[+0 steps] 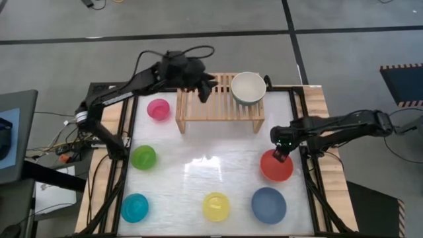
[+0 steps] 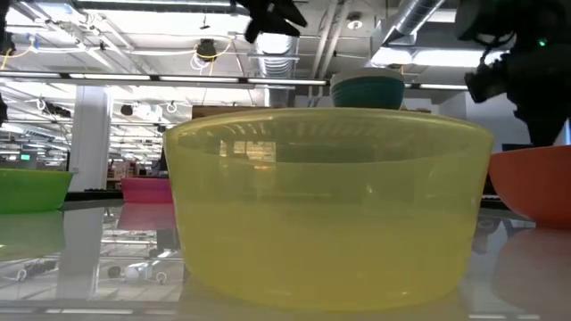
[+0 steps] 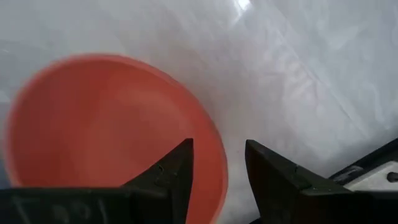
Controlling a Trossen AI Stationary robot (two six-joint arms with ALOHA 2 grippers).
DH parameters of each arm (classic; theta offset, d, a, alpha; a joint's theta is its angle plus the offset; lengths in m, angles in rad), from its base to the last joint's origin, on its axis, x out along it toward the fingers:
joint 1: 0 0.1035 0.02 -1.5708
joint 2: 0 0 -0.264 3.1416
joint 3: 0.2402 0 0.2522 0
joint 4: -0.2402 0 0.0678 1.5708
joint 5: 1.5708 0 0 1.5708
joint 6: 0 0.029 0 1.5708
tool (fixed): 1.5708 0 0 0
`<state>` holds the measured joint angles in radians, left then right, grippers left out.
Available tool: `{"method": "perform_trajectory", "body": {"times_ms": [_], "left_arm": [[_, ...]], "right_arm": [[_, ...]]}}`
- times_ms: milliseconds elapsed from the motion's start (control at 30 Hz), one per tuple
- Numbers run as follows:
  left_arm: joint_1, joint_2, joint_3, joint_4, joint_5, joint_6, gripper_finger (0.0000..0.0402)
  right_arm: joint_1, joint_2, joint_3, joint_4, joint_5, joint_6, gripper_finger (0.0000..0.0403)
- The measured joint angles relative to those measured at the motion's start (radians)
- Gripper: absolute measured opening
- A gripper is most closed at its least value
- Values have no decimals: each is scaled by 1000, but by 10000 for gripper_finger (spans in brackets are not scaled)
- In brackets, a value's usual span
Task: Place and stack bowls onto a shelf
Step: Stack the orange bowl on top of the gray bowl on the shelf
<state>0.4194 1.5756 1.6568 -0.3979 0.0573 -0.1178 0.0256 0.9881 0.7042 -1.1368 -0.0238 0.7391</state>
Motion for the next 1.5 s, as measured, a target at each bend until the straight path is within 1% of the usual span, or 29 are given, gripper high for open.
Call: {"method": "perform_trajectory", "body": {"times_ms": [67,167,267,433,600,633,700,833,1000,1167,1300,1400,1500], "left_arm": [[-14,-67,-89,34,-31,-1,129],[-37,-149,-202,64,-86,-8,129],[-56,-212,-280,73,-146,-29,129],[-89,-282,-372,72,-210,-87,129],[-136,-312,-404,54,-301,-124,128],[-142,-314,-404,41,-322,-125,125],[-151,-316,-404,24,-347,-120,117],[-147,-345,-404,5,-351,-108,94],[-117,-379,-404,1,-355,-51,71],[-75,-384,-404,0,-341,26,55],[-25,-364,-404,1,-291,59,47],[11,-356,-404,1,-237,58,45],[32,-349,-403,3,-212,51,44]], "right_arm": [[7,-1,-24,1,38,25,170],[16,0,-50,20,84,22,170],[20,0,-88,84,78,4,159],[20,6,-140,169,30,21,110],[18,6,-143,174,22,78,32],[18,5,-140,176,20,86,23],[18,6,-126,163,22,106,24],[18,5,-58,116,25,117,27],[18,5,61,30,21,59,25],[18,5,200,-9,-76,-28,25],[16,9,326,4,-138,-105,25],[-10,16,416,48,-139,-153,25],[-66,31,489,146,-138,-209,25]]}}
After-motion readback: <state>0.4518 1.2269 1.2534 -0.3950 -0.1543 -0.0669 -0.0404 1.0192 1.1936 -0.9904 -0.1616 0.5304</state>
